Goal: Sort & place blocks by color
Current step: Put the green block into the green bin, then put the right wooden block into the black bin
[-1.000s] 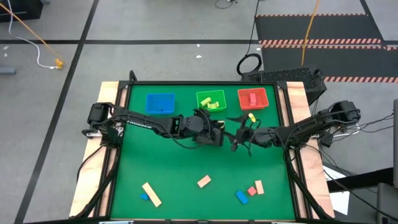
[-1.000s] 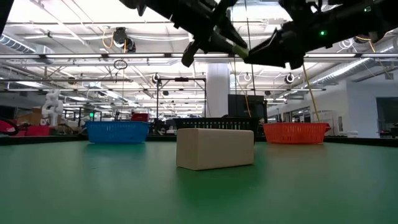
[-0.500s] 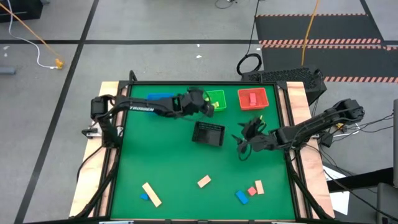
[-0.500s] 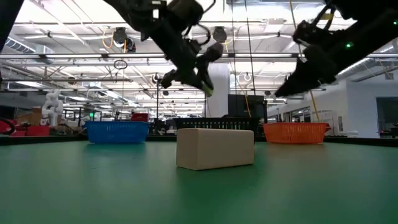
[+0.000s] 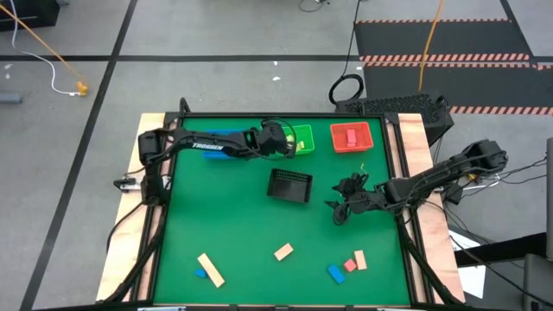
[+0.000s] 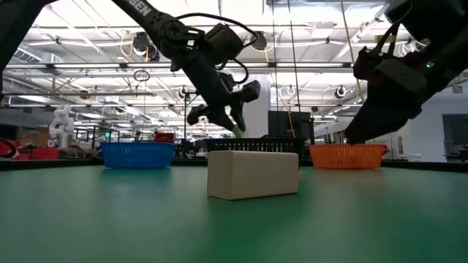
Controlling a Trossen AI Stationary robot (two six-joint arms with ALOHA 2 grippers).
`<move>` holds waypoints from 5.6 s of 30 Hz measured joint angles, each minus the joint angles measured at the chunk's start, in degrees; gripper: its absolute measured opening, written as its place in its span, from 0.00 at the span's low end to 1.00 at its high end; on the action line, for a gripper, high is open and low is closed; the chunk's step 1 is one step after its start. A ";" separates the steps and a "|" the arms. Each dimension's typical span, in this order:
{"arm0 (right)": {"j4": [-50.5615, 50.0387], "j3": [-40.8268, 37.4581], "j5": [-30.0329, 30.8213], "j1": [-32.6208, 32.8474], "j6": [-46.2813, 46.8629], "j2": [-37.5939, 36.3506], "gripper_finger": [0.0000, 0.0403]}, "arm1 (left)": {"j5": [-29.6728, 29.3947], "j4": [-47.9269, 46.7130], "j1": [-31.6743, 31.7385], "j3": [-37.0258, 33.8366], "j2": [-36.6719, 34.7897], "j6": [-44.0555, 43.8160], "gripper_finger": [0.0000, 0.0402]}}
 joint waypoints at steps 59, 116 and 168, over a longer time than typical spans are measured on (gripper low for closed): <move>-23.59 8.62 -40.62 16.95 66.64 1.64 0.71 | -9.36 -1.98 -31.08 0.05 -7.80 9.07 0.46; -12.57 10.21 -10.87 8.94 14.33 0.02 0.27 | -12.40 1.45 -30.23 0.05 -7.76 18.70 0.46; 50.49 10.33 -3.40 -5.29 -33.56 8.13 0.34 | -34.89 26.98 -32.32 0.00 -7.76 51.82 0.14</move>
